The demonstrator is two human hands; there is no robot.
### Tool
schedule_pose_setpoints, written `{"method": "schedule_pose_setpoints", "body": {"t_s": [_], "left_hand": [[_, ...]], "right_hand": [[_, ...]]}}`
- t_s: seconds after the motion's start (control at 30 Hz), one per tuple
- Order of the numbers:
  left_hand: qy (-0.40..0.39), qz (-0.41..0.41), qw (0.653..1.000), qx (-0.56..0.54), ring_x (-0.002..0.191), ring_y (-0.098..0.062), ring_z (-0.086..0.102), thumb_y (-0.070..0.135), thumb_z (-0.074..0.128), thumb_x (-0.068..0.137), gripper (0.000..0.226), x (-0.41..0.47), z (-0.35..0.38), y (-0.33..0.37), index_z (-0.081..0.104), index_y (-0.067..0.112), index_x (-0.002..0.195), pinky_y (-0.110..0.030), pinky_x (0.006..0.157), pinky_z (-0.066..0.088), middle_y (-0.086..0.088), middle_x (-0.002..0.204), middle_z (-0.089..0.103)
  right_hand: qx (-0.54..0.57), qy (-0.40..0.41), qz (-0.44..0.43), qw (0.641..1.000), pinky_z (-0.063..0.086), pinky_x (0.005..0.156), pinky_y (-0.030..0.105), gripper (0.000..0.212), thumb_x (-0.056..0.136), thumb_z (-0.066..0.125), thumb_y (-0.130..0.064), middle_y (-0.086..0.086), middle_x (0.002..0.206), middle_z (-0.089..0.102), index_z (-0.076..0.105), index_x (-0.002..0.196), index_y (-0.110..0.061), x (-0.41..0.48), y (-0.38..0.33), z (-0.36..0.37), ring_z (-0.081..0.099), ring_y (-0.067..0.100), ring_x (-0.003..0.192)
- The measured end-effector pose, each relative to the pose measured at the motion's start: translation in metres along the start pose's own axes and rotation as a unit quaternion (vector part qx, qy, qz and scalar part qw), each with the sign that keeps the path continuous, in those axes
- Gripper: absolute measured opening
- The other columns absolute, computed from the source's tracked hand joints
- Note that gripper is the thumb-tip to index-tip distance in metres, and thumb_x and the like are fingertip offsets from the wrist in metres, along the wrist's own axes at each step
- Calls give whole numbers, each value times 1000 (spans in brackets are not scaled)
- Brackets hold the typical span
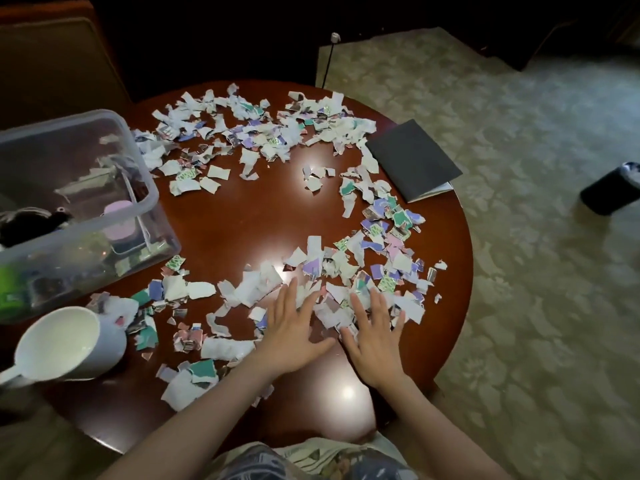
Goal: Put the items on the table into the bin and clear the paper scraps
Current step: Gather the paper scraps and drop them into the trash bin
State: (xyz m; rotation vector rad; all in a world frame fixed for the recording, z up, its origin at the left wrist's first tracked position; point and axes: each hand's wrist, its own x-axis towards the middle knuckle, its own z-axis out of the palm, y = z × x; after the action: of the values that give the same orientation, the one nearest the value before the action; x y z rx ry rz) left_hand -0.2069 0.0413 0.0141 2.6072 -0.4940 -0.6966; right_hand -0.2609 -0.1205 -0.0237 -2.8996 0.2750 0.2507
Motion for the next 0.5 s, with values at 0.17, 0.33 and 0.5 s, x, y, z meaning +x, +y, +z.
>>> {"method": "schedule_pose_setpoints", "body": {"t_s": [0.17, 0.33, 0.5], "left_hand": [[-11, -1, 999, 42, 143, -27, -23, 81, 33, 63, 103, 20, 14, 9, -1, 35, 149, -46, 115, -8, -4, 154, -26], [16, -42, 999, 11, 142, -28, -24, 96, 18, 43, 123, 33, 27, 26, -4, 36, 149, -42, 113, -14, -6, 154, -26], [53, -76, 996, 0, 142, -27, -25, 84, 29, 46, 117, 39, 32, 41, -8, 39, 147, -46, 113, -14, -4, 153, -29]], "right_hand": [[-10, 48, -129, 990, 38, 98, 60, 52, 88, 37, -38, 13, 143, 34, 37, 135, -16, 29, 13, -11, 32, 27, 132], [-38, 113, -154, 981, 12, 104, 58, 66, 81, 41, -52, 13, 146, 28, 33, 139, -22, 33, 51, -17, 25, 29, 135], [-18, 45, -26, 998, 4, 102, 70, 101, 64, 9, -92, 11, 157, -5, 2, 147, -36, 50, 88, -25, -9, 30, 143]]}}
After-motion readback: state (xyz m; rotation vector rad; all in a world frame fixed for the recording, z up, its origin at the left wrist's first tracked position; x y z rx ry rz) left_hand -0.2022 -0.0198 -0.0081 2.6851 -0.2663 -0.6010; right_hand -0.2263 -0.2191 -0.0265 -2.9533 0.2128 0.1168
